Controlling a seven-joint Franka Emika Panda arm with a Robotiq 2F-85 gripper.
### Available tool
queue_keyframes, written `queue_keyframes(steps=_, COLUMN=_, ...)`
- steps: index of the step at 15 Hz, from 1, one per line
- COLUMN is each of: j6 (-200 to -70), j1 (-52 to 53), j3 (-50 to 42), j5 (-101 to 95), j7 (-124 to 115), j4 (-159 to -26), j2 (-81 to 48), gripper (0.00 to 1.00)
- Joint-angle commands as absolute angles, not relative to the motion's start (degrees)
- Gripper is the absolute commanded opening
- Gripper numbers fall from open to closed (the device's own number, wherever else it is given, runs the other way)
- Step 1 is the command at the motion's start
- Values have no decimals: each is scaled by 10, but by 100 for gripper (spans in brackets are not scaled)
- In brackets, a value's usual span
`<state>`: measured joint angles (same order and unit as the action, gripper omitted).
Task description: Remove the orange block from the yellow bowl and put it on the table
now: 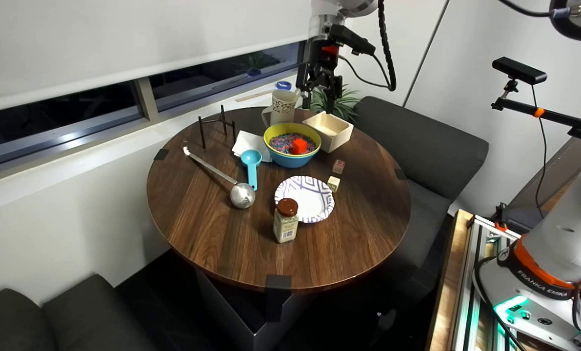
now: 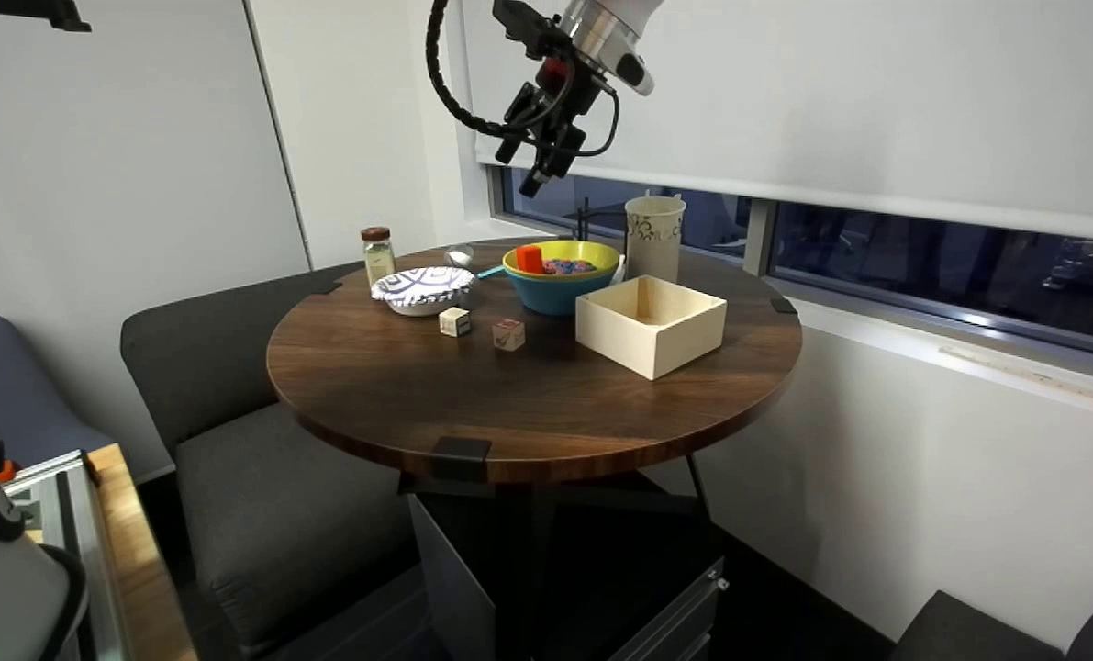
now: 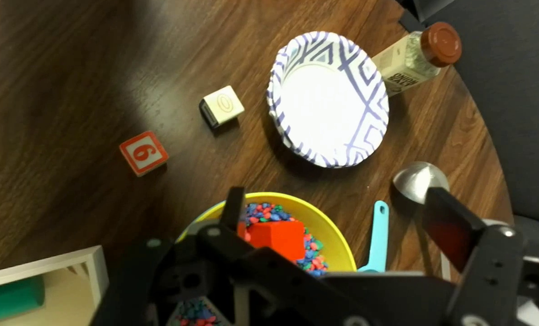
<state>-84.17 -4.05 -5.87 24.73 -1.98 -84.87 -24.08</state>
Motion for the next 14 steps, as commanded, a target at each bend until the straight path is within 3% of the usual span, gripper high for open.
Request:
queue_keyframes(steps=1, j6=-818, j1=-41, j3=-44, j5=198, j7=-40, j4=-787, j2=-295, gripper=100)
queue_keyframes(steps=14, j6=-813, j1=-6, j3=-33, j5=108, j7=-144, j4=-702, j2=-389, gripper=100)
